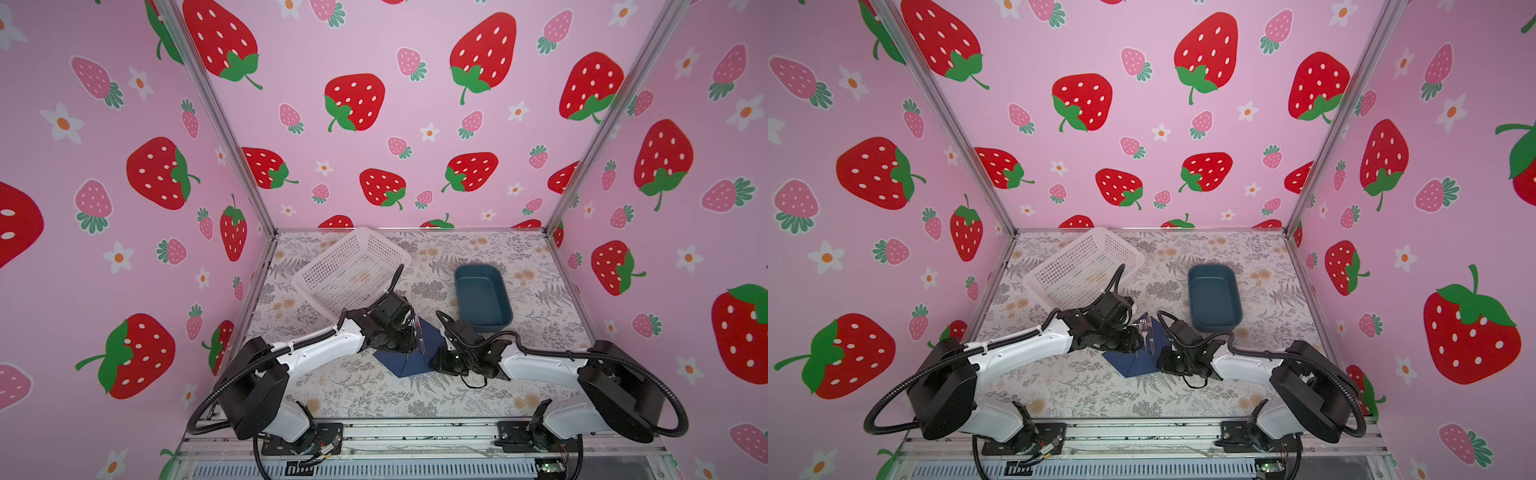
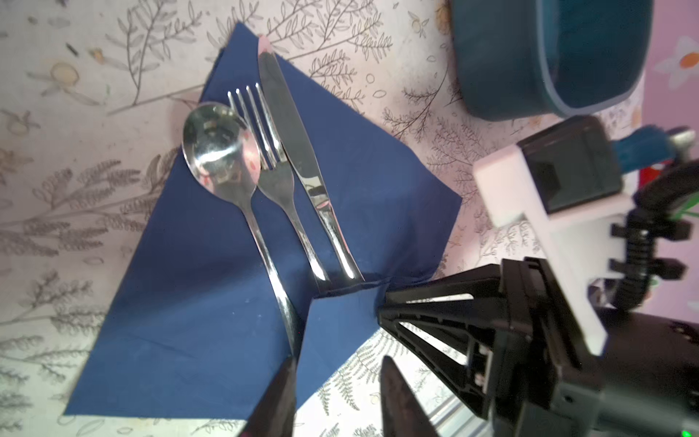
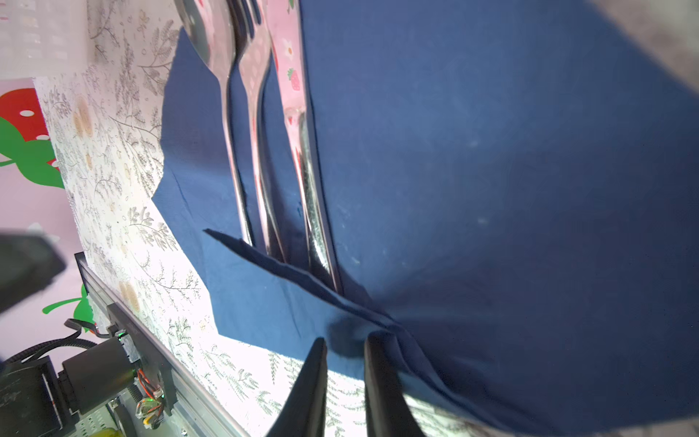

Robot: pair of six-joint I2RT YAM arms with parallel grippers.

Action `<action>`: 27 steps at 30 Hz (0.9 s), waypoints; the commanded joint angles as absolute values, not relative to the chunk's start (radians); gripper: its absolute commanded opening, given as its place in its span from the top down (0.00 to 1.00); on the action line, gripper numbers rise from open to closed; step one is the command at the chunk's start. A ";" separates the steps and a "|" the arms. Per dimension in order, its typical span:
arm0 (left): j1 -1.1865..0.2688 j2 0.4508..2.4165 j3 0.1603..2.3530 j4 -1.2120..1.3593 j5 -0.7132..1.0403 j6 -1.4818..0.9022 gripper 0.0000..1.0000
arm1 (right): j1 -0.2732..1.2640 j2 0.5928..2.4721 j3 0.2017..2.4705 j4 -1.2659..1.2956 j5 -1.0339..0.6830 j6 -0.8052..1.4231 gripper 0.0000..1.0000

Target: Place the utensils on the paper napkin and roll it up

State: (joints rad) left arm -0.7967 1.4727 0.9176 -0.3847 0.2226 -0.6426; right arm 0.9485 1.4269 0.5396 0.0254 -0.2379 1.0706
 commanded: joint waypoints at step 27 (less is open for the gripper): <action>-0.837 1.643 0.867 -0.367 0.254 -0.698 0.88 | 0.945 1.332 0.517 -0.023 -0.166 1.141 0.78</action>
State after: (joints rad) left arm -0.8337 1.6348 0.8410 -0.3412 0.2859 -0.7036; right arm 0.9485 1.3659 0.5152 0.0006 -0.1913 1.1511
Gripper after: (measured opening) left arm 0.125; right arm 0.224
